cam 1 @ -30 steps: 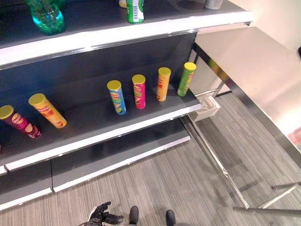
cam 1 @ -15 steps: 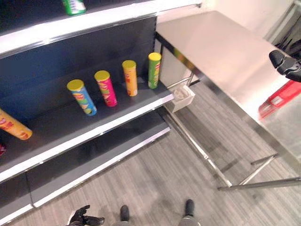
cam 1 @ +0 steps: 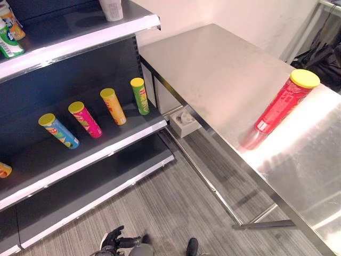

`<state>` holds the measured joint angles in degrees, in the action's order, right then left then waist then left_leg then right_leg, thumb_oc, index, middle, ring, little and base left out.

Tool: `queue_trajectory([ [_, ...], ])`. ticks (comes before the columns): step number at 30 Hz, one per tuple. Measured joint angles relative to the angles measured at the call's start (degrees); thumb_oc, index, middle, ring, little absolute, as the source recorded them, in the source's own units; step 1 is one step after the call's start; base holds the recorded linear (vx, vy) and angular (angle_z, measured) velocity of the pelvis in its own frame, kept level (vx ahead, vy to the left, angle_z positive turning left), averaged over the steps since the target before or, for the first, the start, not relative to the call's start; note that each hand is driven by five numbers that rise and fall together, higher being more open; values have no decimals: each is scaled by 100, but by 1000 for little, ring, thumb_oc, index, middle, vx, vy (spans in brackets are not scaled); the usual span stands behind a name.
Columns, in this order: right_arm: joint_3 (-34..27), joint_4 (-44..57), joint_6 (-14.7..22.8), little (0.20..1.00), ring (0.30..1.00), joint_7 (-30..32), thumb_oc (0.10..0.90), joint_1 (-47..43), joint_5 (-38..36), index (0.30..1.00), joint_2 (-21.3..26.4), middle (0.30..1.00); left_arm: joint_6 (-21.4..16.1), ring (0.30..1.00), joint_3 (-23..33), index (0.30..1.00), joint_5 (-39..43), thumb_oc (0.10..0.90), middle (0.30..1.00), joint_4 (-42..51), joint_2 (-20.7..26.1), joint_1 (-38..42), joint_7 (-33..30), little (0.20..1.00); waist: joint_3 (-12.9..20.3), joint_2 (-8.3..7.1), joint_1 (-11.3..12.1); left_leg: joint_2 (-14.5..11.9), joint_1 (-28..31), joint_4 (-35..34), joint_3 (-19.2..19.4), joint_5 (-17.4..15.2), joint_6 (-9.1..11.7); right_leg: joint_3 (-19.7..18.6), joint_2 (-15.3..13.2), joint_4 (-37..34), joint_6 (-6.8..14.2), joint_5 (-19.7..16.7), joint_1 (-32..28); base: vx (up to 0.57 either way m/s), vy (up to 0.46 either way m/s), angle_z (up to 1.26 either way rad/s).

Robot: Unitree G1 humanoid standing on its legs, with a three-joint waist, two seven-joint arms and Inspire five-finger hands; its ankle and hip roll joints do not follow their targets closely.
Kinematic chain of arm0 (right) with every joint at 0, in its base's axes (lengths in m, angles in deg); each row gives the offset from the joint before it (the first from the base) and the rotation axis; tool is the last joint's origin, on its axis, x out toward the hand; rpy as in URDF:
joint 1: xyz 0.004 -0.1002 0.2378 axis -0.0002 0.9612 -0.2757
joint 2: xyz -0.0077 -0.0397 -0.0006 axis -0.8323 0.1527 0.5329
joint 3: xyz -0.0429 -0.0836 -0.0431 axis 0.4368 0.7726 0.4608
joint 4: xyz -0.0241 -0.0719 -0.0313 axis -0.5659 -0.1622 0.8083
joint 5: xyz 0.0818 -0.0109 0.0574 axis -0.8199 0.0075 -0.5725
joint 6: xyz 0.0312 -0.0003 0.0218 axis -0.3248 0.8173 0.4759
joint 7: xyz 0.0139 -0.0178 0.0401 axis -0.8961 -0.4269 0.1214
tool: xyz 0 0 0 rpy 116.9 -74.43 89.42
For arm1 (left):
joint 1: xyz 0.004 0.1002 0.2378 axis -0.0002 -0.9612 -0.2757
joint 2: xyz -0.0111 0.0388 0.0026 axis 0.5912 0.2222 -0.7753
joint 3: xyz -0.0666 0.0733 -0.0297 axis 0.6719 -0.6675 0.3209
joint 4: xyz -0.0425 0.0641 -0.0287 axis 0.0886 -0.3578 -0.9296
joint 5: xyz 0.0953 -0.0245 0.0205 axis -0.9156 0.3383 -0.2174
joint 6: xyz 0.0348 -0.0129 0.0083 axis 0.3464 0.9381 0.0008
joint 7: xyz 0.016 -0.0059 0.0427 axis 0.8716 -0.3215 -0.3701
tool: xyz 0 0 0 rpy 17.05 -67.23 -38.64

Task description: Put the goods on the table back onto the shelves and tidy them up.

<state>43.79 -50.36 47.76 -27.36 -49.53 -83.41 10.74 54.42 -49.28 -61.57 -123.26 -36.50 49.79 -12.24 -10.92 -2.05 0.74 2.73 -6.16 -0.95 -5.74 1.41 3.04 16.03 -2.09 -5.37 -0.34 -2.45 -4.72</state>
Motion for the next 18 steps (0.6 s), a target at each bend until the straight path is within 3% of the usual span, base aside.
queue_trajectory([
  [1, 9, -4, 1, 900, 900, -5, 800, 25, -43, 900, -377, 900, 56, 900, 82, 900, 0, 800, 900, -67, 39, -70, -1, 900, 54, -50, -94, -152, 165, -79, 70, 7, -1, 17, 45, 3, 30, 73, -137, 208, 153, -20],
  [2, 16, -54, -6, 900, 900, -12, 800, 52, -116, 900, -394, 900, 45, 900, 34, 900, -9, 800, 900, -80, 35, -89, 36, 900, 124, 53, -221, -252, 237, -197, 236, 320, -37, 23, 61, 2, 102, 138, -182, 110, 92, -8],
  [3, 15, -66, -16, 900, 900, -7, 800, 48, -157, 900, -394, 900, 45, 900, 21, 900, -11, 800, 900, -88, 35, -96, 78, 900, 145, 86, -228, -225, 312, -268, 314, 526, -209, -59, 29, 2, 181, 154, -207, 64, 57, -18],
  [5, 106, -71, -20, 900, 900, -19, 800, 9, -223, 900, -447, 900, 42, 900, 28, 900, -11, 800, 900, -131, 108, -140, 87, 900, 255, 31, -313, 1, 478, -415, 392, 608, -373, -210, -197, 0, 384, 235, -272, 42, 49, -21],
  [7, 284, -87, -25, 900, 900, -28, 800, -245, -330, 900, -569, 900, 41, 900, 54, 900, -3, 800, 900, -227, 245, -43, 81, 900, 275, -24, -275, 133, 529, -418, 375, 546, -447, -216, -347, 3, 489, 241, -306, 110, 118, -10],
  [8, 564, -67, -21, 900, 900, -112, 800, -453, -455, 900, -661, 900, 43, 900, 164, 900, 0, 800, 900, -301, 259, -14, 68, 900, 271, -34, -199, 135, 612, -419, 452, 537, -454, -284, -363, -1, 513, 239, -364, 49, 34, -16],
  [11, 598, -69, -22, 900, 900, -281, 800, -459, -474, 900, -656, 900, 36, 900, 162, 900, 0, 800, 900, -248, 296, -47, 76, 900, 250, -106, 31, 102, 633, -422, 452, 505, -443, -288, -329, 0, 537, 257, -385, 12, 6, -3],
  [18, 757, -222, -32, 900, 900, -641, 800, -379, -473, 900, -437, 900, 46, 900, 158, 900, -5, 800, 900, -277, 286, -466, 100, 900, 253, -305, -27, 70, 646, -424, 515, 472, -406, -366, -310, -2, 537, 259, -371, 2, -4, -6],
])
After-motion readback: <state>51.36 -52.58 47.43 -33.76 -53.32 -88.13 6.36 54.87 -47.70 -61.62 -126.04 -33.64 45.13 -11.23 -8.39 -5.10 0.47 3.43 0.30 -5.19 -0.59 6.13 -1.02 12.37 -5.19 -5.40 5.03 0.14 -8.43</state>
